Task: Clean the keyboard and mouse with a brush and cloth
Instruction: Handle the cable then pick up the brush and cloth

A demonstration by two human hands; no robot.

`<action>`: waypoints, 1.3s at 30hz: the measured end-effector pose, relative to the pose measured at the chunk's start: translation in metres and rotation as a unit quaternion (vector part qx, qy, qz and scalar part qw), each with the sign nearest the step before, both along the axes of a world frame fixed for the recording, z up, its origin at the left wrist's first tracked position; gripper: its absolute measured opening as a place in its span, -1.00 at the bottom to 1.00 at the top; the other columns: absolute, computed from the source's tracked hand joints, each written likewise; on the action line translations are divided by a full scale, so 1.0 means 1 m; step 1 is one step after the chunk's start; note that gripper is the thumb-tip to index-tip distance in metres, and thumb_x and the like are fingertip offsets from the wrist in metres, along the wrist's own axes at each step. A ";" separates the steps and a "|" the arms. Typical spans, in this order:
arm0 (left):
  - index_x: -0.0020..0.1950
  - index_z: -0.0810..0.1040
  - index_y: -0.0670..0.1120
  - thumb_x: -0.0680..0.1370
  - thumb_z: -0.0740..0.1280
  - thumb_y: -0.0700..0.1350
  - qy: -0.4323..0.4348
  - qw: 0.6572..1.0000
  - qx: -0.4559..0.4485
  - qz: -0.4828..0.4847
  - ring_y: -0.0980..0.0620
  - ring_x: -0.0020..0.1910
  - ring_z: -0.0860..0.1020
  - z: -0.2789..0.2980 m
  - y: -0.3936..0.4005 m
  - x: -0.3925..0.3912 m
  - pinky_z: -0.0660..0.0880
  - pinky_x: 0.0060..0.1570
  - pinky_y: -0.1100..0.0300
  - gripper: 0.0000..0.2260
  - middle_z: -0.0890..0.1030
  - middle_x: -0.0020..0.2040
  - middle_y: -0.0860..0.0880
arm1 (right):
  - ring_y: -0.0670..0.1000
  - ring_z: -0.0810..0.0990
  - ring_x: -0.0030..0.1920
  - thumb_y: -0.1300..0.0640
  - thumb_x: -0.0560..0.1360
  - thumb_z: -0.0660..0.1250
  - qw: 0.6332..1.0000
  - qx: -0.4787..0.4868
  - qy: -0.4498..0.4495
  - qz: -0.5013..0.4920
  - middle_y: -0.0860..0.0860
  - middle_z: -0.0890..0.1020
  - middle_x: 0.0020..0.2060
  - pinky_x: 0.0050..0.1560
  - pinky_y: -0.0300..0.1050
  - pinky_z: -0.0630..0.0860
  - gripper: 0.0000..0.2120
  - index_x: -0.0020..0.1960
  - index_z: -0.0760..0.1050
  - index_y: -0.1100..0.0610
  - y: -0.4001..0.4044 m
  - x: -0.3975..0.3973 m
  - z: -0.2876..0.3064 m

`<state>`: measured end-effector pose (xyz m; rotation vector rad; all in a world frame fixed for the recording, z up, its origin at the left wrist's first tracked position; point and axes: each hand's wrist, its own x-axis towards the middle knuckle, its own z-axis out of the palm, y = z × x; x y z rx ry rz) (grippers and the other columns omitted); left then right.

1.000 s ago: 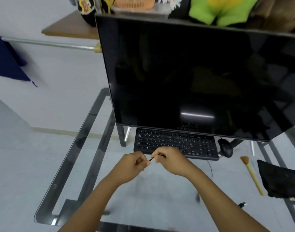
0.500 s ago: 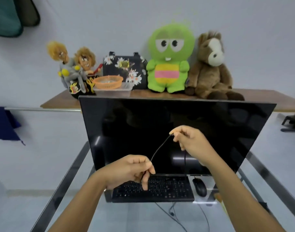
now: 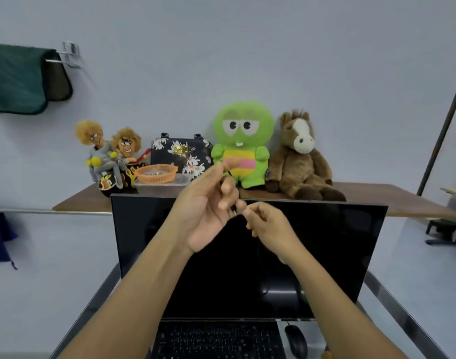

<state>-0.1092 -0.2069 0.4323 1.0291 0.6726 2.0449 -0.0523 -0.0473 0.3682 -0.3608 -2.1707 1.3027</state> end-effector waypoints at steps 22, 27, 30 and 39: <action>-0.17 0.49 -0.23 0.64 0.07 0.10 0.152 0.952 -0.216 0.153 0.07 -0.58 0.08 -0.016 0.008 -0.015 0.30 -0.47 0.18 -0.55 0.15 -0.57 0.00 | -0.23 0.44 -0.32 0.23 0.54 0.30 0.960 0.238 0.147 0.024 -0.11 0.50 -0.33 -0.24 -0.42 0.34 -0.97 -0.07 0.49 0.13 -0.015 0.003 0.072; -0.29 0.43 -0.11 0.60 0.13 0.08 0.007 0.994 -0.110 0.005 0.11 -0.60 0.03 0.002 0.004 -0.010 0.28 -0.51 0.25 -0.64 0.12 -0.57 0.05 | -0.06 0.47 -0.27 0.09 0.56 0.27 0.982 0.102 0.152 0.048 0.02 0.55 -0.30 -0.15 -0.08 0.45 -0.91 -0.11 0.49 0.05 -0.007 -0.016 0.068; -0.23 0.48 -0.10 0.64 0.09 0.04 -0.075 0.996 0.011 0.044 0.14 -0.62 0.11 0.018 0.007 -0.016 0.33 -0.50 0.27 -0.64 0.16 -0.56 0.08 | -0.05 0.38 -0.39 0.06 0.59 0.16 0.992 0.011 0.097 0.082 0.10 0.49 -0.40 -0.36 -0.14 0.31 -0.78 -0.18 0.50 0.02 -0.007 -0.027 0.042; 0.04 0.54 -0.02 0.63 0.08 0.00 0.241 0.789 -0.103 0.555 0.06 -0.38 0.37 0.025 0.018 -0.073 0.40 -0.20 0.09 -0.74 0.38 -0.40 0.10 | -0.05 0.57 -0.17 0.06 0.62 0.17 0.955 0.254 -0.048 0.147 -0.01 0.63 -0.17 -0.07 -0.12 0.51 -0.82 -0.01 0.54 0.04 -0.030 -0.020 0.028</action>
